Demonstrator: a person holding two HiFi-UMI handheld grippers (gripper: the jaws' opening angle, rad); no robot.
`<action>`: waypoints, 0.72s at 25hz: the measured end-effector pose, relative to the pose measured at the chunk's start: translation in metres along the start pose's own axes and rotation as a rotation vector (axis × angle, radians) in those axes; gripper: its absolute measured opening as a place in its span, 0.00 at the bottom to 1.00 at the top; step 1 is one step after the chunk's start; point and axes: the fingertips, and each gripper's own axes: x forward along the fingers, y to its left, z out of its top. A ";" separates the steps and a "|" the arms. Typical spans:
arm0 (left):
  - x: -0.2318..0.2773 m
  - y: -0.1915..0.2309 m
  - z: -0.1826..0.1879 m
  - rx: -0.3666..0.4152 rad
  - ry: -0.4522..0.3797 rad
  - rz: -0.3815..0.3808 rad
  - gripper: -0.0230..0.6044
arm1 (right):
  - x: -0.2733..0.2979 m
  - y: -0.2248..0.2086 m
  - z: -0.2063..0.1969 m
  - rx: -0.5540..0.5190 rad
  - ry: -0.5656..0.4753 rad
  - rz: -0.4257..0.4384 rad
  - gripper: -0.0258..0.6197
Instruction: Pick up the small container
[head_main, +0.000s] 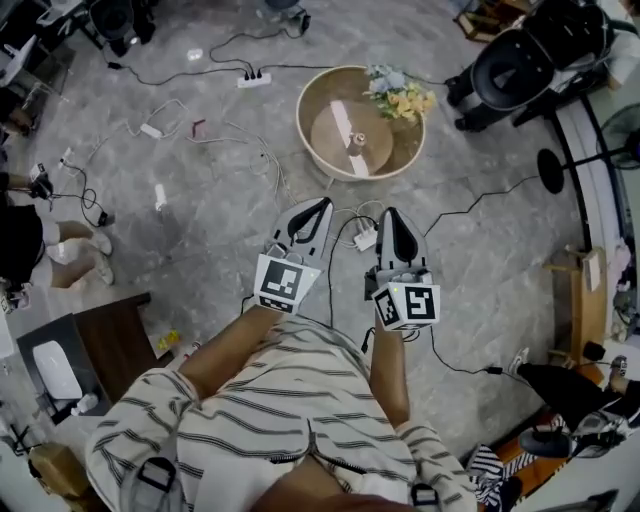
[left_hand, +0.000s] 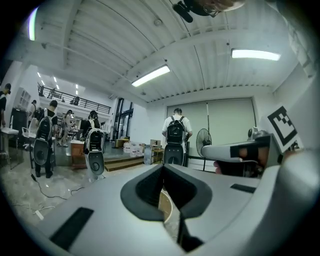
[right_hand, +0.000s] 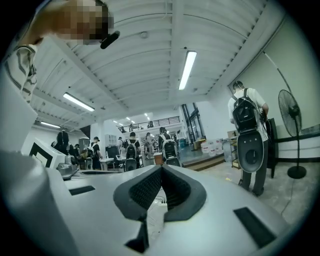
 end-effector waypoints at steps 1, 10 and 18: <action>0.016 0.018 0.005 0.000 0.004 -0.008 0.03 | 0.023 -0.002 0.003 0.001 0.006 -0.005 0.04; 0.123 0.110 0.020 -0.014 0.048 -0.091 0.03 | 0.153 -0.042 0.010 0.022 0.042 -0.100 0.04; 0.173 0.154 -0.001 -0.018 0.091 -0.107 0.03 | 0.206 -0.064 -0.008 0.034 0.085 -0.135 0.04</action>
